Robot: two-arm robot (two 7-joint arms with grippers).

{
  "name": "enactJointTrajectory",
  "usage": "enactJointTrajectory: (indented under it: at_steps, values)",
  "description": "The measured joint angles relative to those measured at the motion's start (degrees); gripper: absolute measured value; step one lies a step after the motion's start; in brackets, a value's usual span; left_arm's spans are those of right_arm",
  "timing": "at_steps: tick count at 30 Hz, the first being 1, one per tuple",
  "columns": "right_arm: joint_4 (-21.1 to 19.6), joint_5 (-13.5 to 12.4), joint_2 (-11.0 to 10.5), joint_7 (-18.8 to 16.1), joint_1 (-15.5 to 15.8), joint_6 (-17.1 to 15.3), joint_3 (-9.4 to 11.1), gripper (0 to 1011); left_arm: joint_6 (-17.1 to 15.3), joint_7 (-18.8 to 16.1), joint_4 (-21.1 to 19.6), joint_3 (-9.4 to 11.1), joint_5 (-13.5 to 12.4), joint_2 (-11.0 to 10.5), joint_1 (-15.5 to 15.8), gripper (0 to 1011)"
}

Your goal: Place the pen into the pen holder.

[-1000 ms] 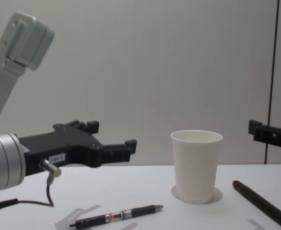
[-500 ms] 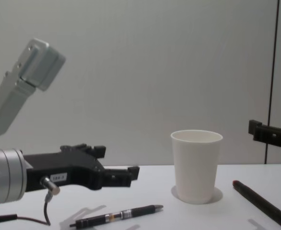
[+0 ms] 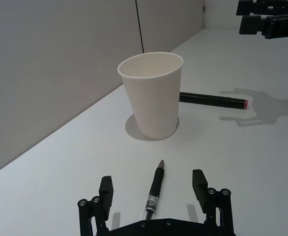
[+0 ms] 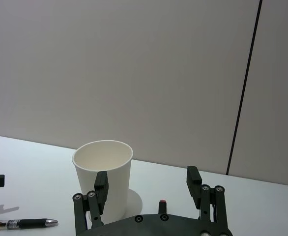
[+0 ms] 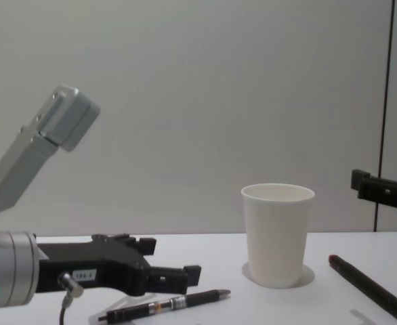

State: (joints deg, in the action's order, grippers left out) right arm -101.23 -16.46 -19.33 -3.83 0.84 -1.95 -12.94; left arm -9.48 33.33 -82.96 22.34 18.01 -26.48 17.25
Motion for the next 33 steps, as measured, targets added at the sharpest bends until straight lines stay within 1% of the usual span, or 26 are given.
enactJointTrajectory:
  at_steps: [8,18,33]
  values:
    - [0.00,0.00,0.00,0.00,0.00,0.00,0.00,1002,-1.19,1.68,1.43,0.05,0.56,0.01,0.42,1001]
    - [0.00,0.00,0.00,0.00,0.00,0.00,0.00,1002,-1.57,2.63,3.40,0.31,0.55,0.52,1.22,1001]
    - [0.00,0.00,0.00,0.00,0.00,0.00,0.00,1002,-1.17,4.33,6.82,0.98,-1.21,1.78,3.14,1001]
